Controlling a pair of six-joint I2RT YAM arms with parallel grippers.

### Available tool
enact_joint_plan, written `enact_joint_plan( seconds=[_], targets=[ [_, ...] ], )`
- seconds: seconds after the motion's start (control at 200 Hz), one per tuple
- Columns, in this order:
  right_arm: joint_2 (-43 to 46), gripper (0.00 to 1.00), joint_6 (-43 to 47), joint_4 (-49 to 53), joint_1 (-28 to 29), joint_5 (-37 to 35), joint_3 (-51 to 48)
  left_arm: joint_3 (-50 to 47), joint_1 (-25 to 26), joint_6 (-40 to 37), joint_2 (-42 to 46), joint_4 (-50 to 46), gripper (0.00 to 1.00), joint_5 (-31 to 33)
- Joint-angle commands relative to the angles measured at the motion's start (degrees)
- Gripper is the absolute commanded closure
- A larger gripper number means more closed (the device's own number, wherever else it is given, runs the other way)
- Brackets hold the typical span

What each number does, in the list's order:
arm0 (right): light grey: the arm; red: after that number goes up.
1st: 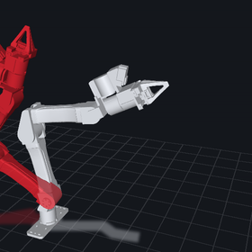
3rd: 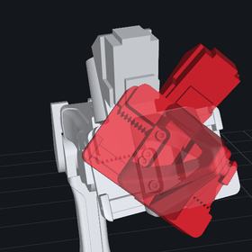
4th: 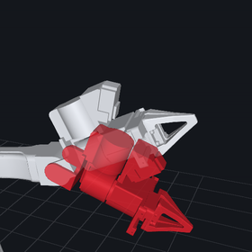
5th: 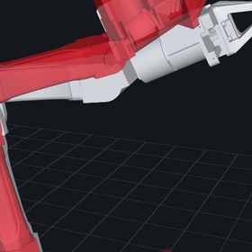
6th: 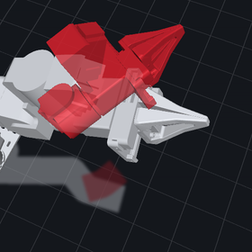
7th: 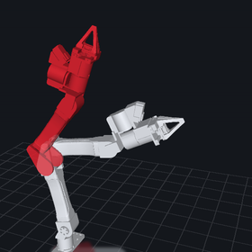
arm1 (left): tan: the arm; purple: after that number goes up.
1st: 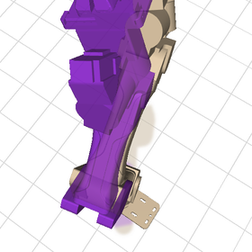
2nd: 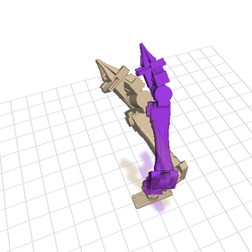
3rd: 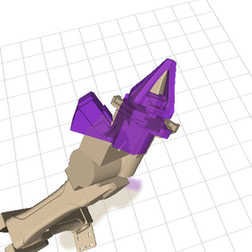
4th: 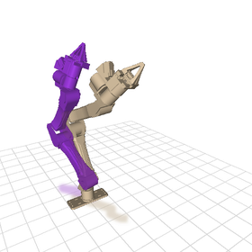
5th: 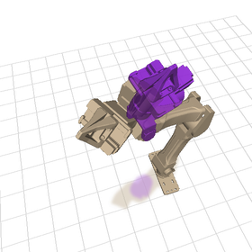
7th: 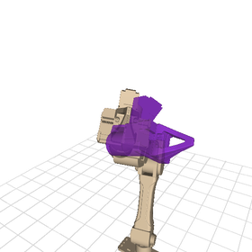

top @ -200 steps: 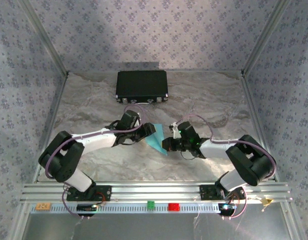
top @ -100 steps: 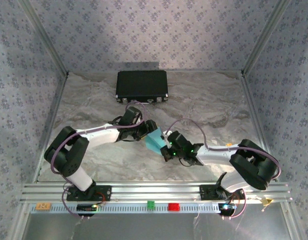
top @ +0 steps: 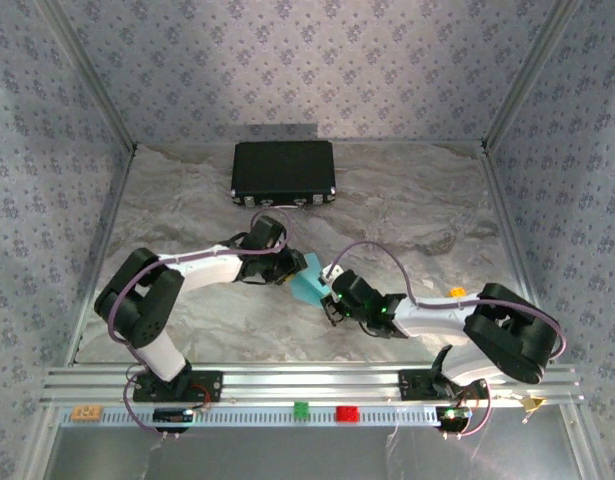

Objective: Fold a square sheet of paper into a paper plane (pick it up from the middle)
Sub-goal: Fourth fold the wing at the center of the table.

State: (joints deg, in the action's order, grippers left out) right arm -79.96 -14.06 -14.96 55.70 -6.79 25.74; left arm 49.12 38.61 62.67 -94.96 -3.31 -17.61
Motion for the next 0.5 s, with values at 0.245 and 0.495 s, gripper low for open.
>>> enact_joint_plan(
  seconds=[0.245, 0.495],
  targets=[
    [3.10, 0.72, 6.64, -2.00, 3.55, -10.10, -2.53, 2.39, -0.46, 0.34, 0.04, -2.66, 0.94, -1.99],
    [0.72, 0.63, 13.80, -3.13, 8.45, -17.87, -1.89, 2.73, -0.40, 0.85, 0.12, -2.67, 0.95, -2.58]
  ],
)
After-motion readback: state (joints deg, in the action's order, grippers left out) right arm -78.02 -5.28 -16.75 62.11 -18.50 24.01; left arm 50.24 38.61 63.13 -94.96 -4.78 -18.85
